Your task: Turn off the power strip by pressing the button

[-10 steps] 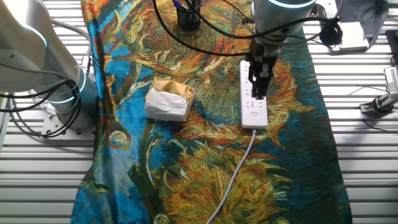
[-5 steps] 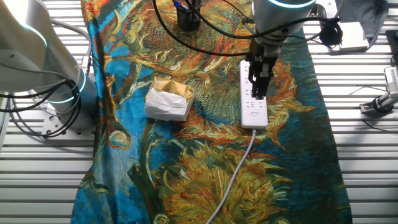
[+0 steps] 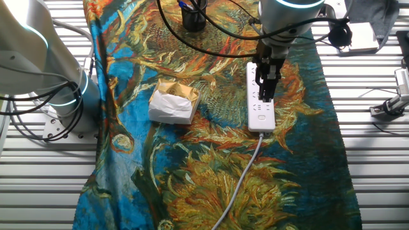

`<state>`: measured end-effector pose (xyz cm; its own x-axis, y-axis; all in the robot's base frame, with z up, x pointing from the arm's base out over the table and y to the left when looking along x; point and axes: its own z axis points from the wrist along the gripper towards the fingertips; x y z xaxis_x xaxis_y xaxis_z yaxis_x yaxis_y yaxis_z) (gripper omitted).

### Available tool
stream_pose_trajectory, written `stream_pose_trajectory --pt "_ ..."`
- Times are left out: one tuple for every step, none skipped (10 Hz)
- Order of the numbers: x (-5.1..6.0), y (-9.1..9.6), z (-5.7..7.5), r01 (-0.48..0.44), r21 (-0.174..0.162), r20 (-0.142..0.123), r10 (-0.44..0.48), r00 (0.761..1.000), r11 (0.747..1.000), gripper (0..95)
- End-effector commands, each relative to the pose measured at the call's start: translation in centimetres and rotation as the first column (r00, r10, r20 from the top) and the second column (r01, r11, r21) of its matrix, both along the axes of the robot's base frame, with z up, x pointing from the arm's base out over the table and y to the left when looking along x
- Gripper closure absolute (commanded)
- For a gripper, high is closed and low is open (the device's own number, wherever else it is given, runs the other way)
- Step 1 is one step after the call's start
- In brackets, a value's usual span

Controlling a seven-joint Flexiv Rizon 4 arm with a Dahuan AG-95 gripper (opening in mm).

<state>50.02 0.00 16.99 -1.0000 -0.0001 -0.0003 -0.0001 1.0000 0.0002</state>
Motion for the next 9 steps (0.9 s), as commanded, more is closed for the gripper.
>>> stream_pose_trajectory --pt "-0.02 0.00 0.01 0.000 0.000 0.000 0.000 1.000 1.000 0.0" --pt "-0.02 0.00 0.01 0.005 0.017 0.001 -0.005 1.000 1.000 95.0" --pt "-0.02 0.00 0.01 0.005 0.015 0.001 -0.005 1.000 1.000 95.0" --pt "-0.02 0.00 0.01 0.005 0.014 0.001 -0.005 1.000 1.000 95.0" --pt "-0.02 0.00 0.01 0.005 0.014 0.001 -0.005 1.000 1.000 95.0" --pt "-0.02 0.00 0.01 0.005 0.014 0.001 -0.005 1.000 1.000 95.0" --pt "-0.02 0.00 0.01 0.005 0.014 0.001 -0.005 1.000 1.000 95.0" --pt "-0.02 0.00 0.01 0.005 0.014 0.001 -0.005 1.000 1.000 95.0" --pt "-0.02 0.00 0.01 0.005 0.014 0.001 -0.005 1.000 1.000 95.0"
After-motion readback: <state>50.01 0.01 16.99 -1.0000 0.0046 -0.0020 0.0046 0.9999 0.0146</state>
